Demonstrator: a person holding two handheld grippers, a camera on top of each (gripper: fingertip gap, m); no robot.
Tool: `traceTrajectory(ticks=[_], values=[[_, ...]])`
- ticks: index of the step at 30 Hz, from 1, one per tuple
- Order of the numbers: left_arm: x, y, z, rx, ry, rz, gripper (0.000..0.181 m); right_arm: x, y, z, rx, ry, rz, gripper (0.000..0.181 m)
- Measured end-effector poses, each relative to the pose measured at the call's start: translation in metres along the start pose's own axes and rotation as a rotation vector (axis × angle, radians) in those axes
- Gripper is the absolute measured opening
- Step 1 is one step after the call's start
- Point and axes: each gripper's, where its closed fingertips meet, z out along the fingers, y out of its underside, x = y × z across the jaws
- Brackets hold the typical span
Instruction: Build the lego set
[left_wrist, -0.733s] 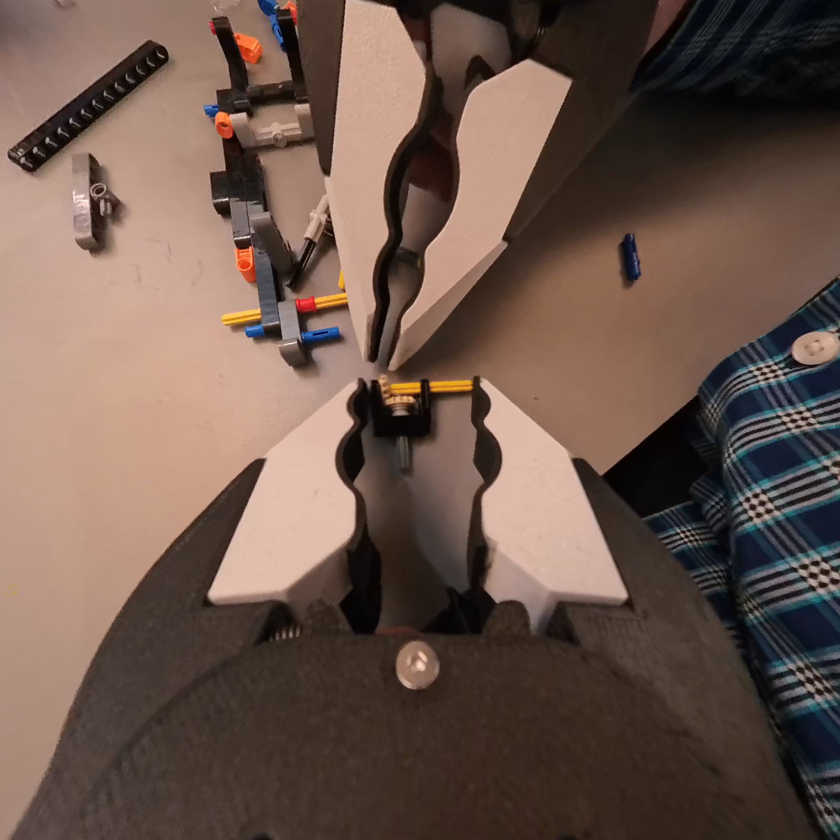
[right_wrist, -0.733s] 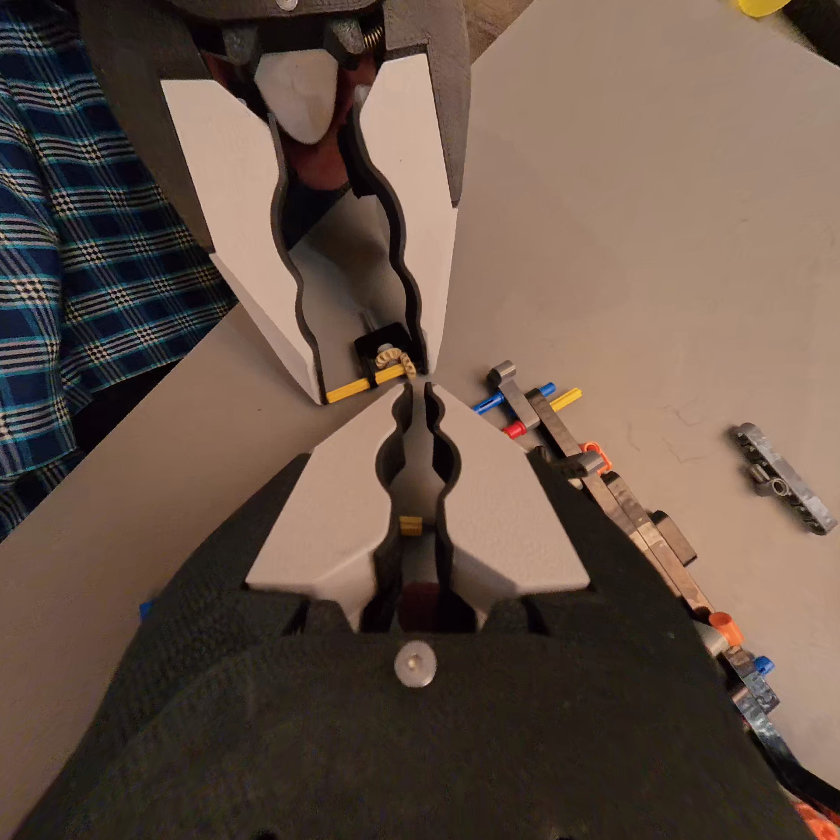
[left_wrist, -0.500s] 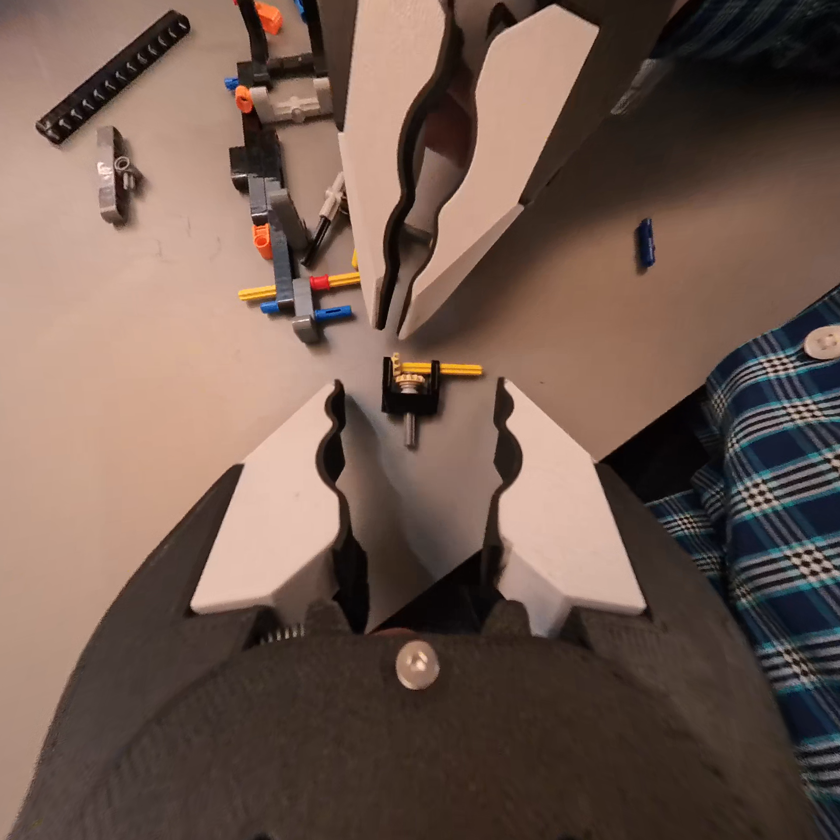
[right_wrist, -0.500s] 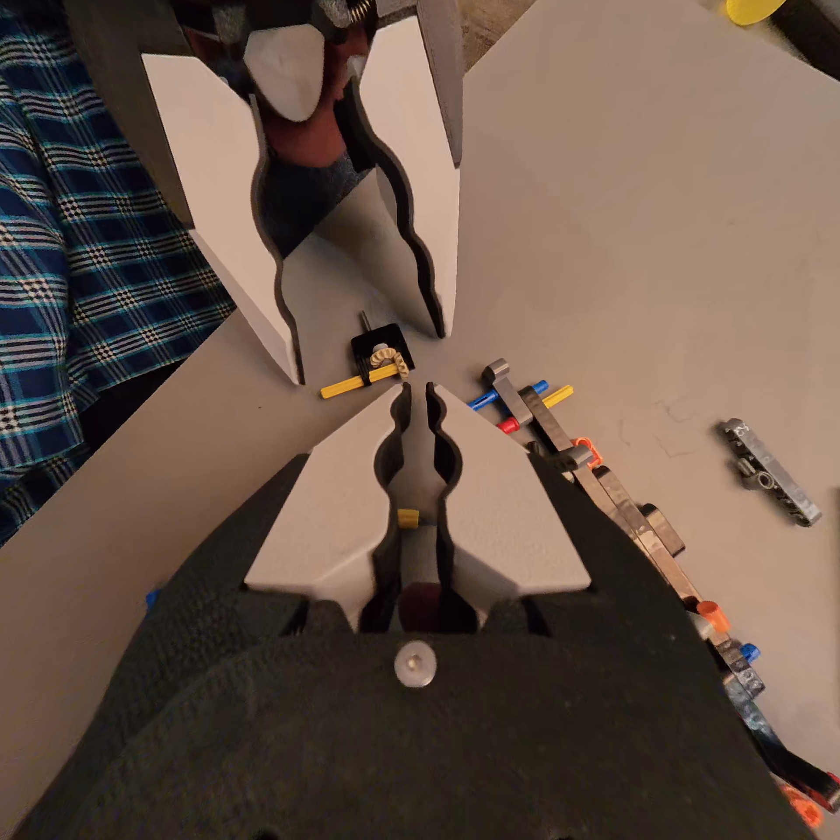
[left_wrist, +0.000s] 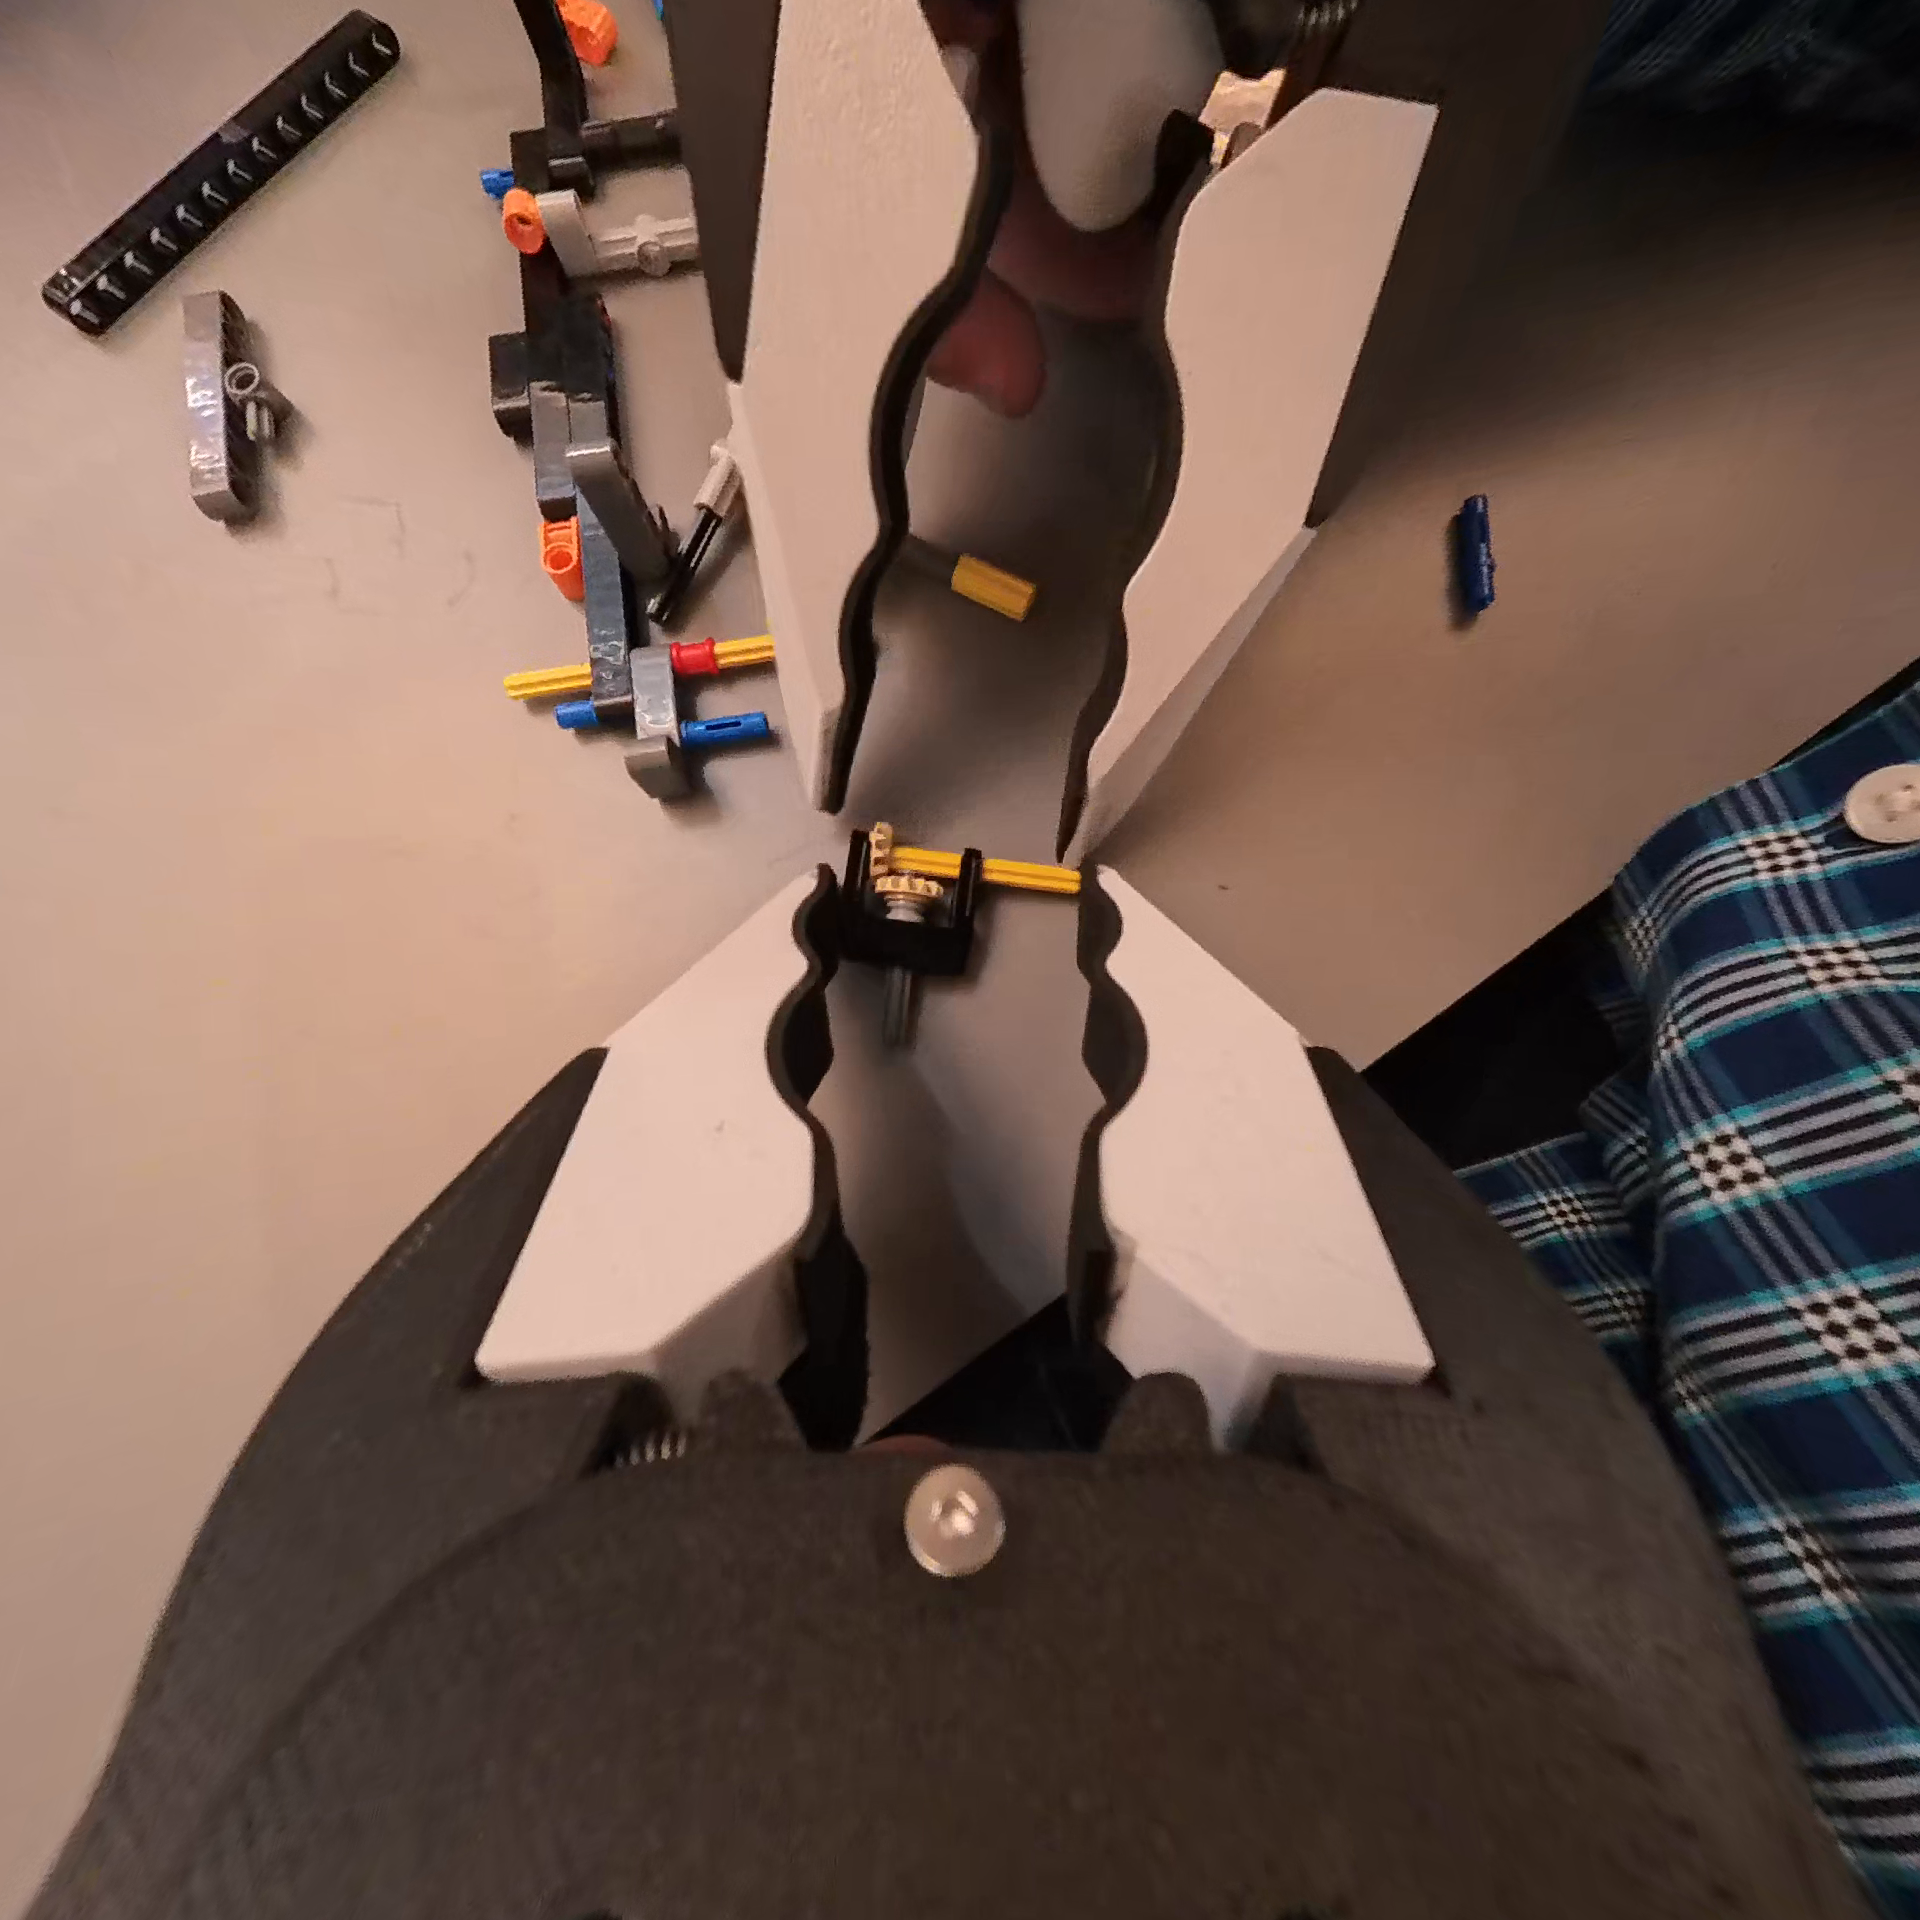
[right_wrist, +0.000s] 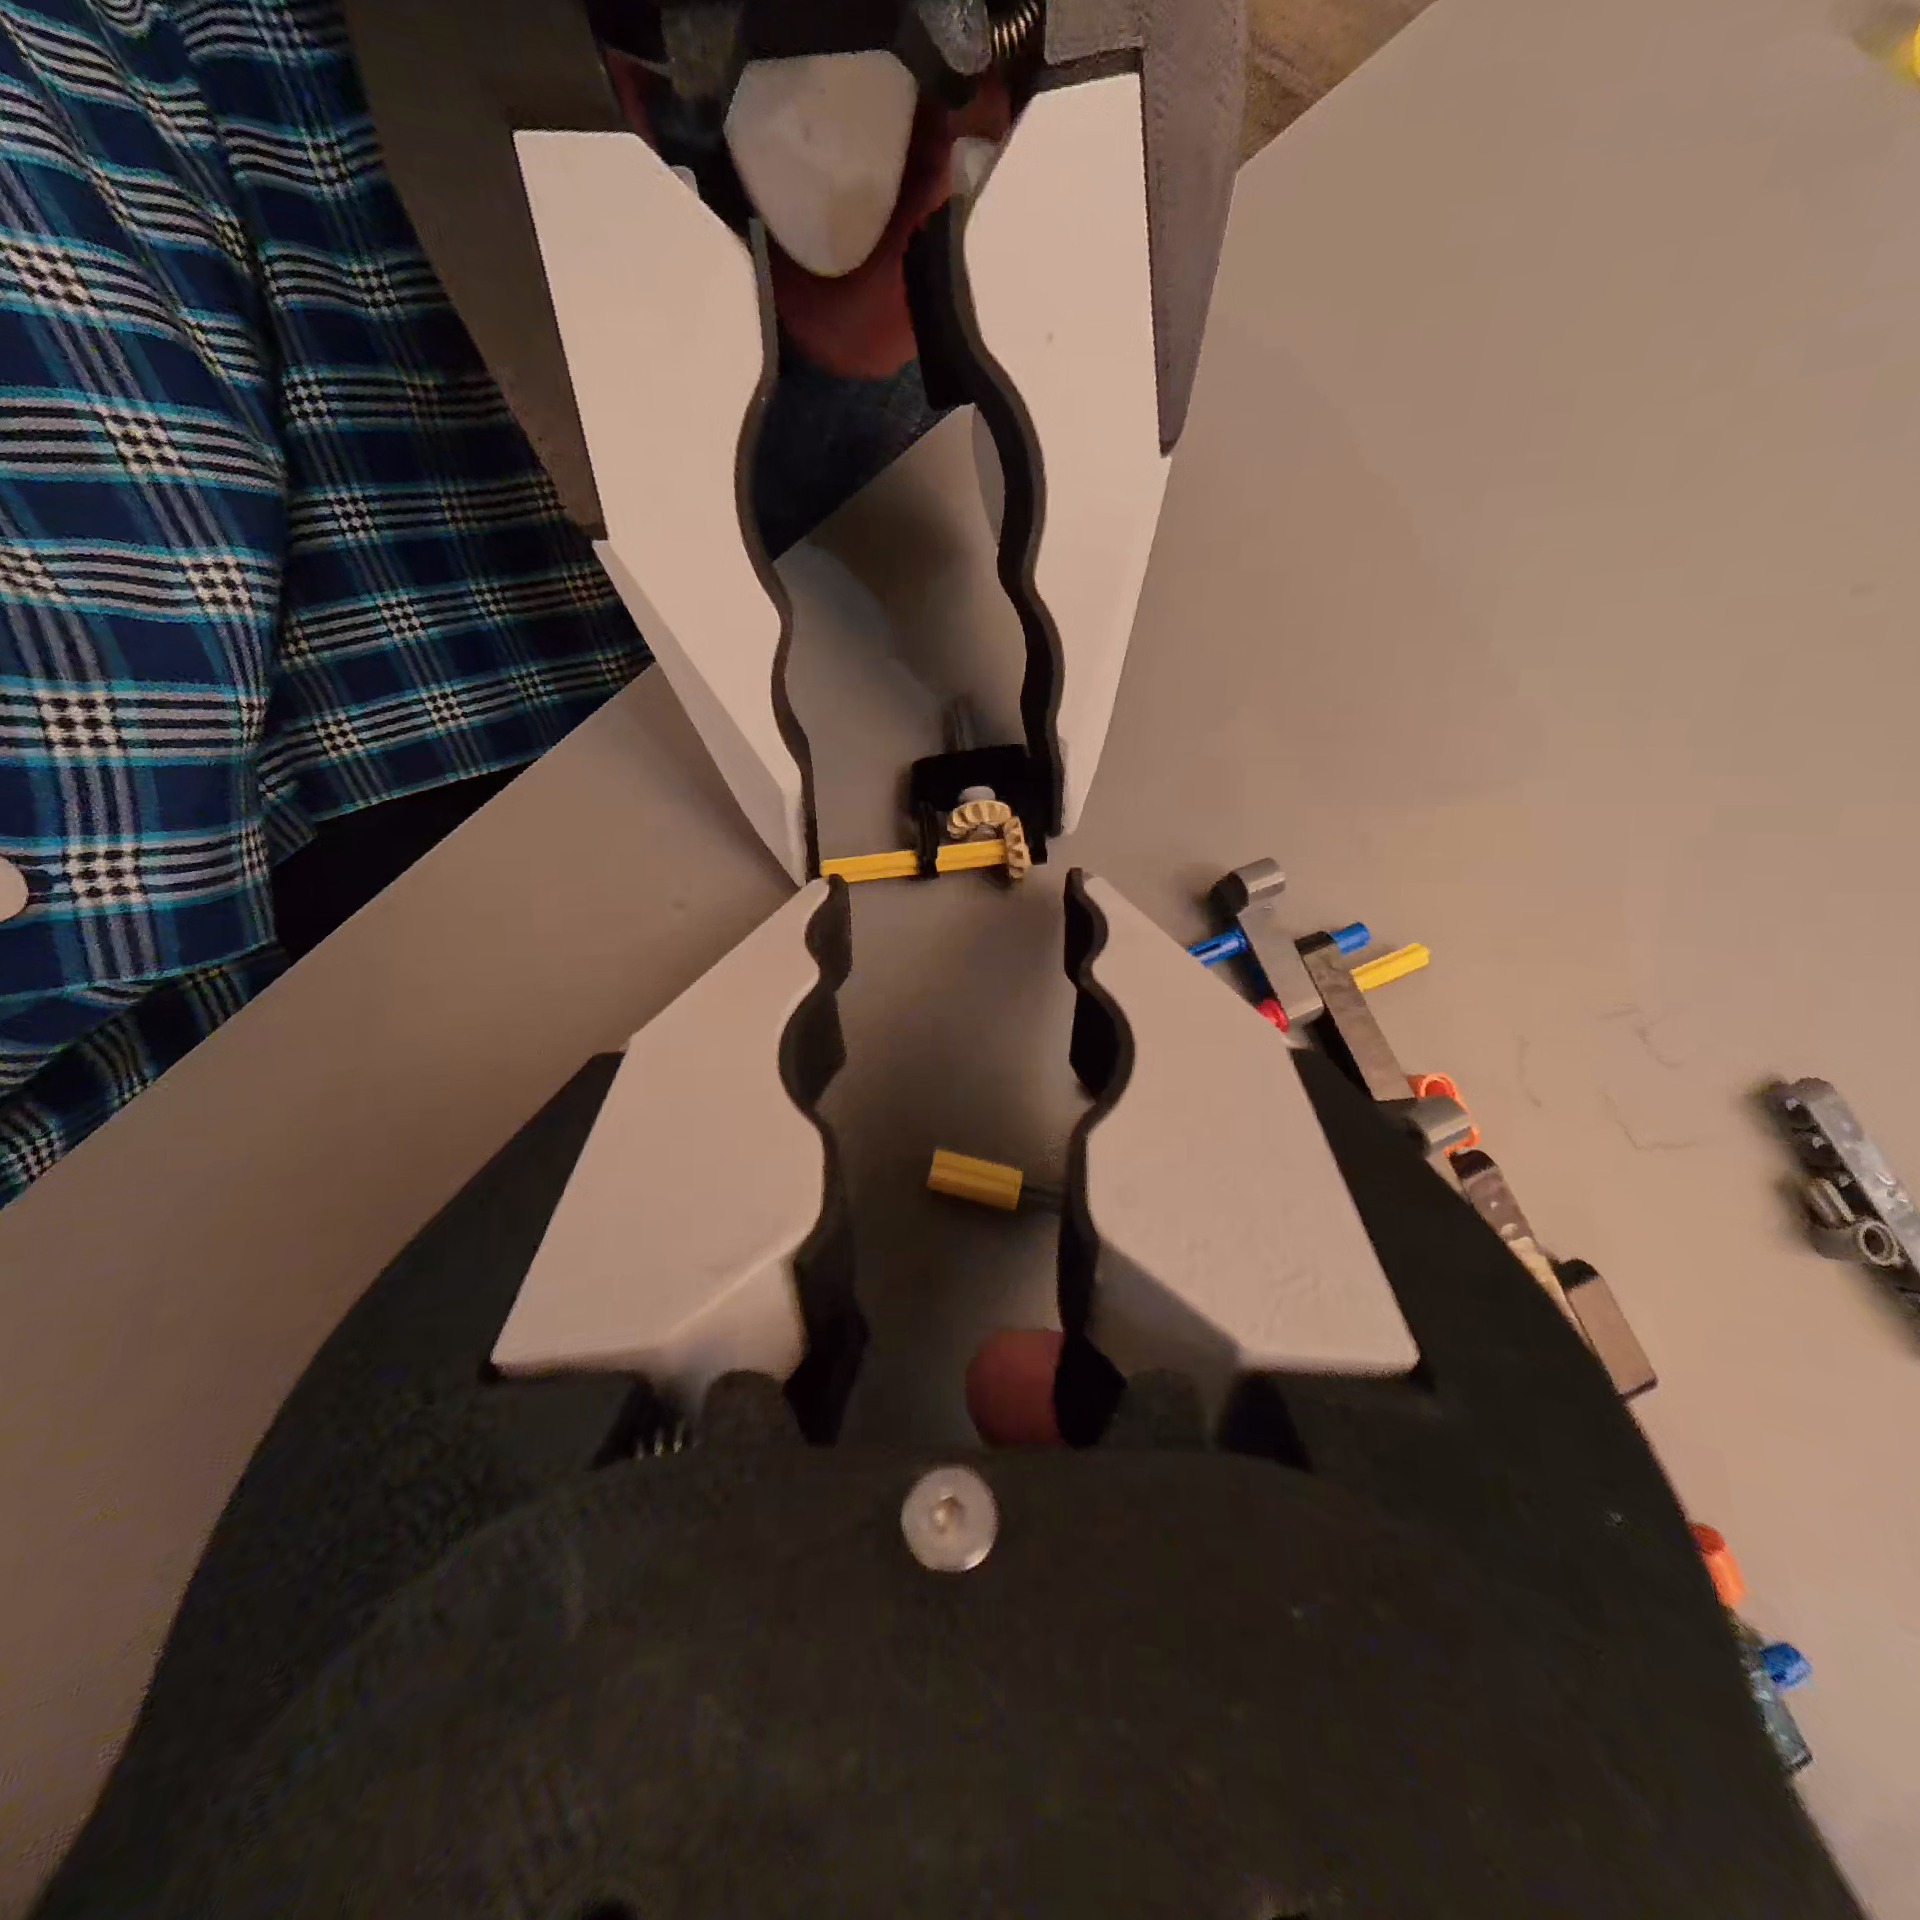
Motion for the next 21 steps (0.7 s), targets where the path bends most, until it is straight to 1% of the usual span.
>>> traceTrajectory(ticks=[1, 7, 12, 14, 17, 21], values=[[0.0000, 0.0001, 0.0000, 0.000, 0.003, 0.001, 0.043, 0.0002, -0.0001, 0.0004, 0.002, 0.003, -0.001, 0.040], [-0.0001, 0.0003, 0.0000, 0.005, 0.011, 0.005, 0.043, -0.0029, -0.0005, 0.0015, 0.017, -0.016, 0.000, 0.029], [0.0003, 0.0004, -0.0002, 0.008, 0.017, 0.011, 0.043, -0.0029, -0.0005, 0.0018, 0.014, -0.014, 0.001, 0.036], [0.0003, 0.0005, -0.0002, 0.005, 0.017, 0.014, 0.043, -0.0032, -0.0005, 0.0018, 0.013, -0.018, -0.001, 0.035], [0.0000, 0.0004, -0.0002, 0.007, 0.017, 0.016, 0.043, -0.0034, -0.0003, 0.0014, 0.014, -0.021, 0.004, 0.029], [0.0007, 0.0000, 0.0002, 0.010, 0.018, 0.019, 0.043, -0.0038, 0.0015, 0.0006, 0.002, -0.027, 0.003, 0.032]])
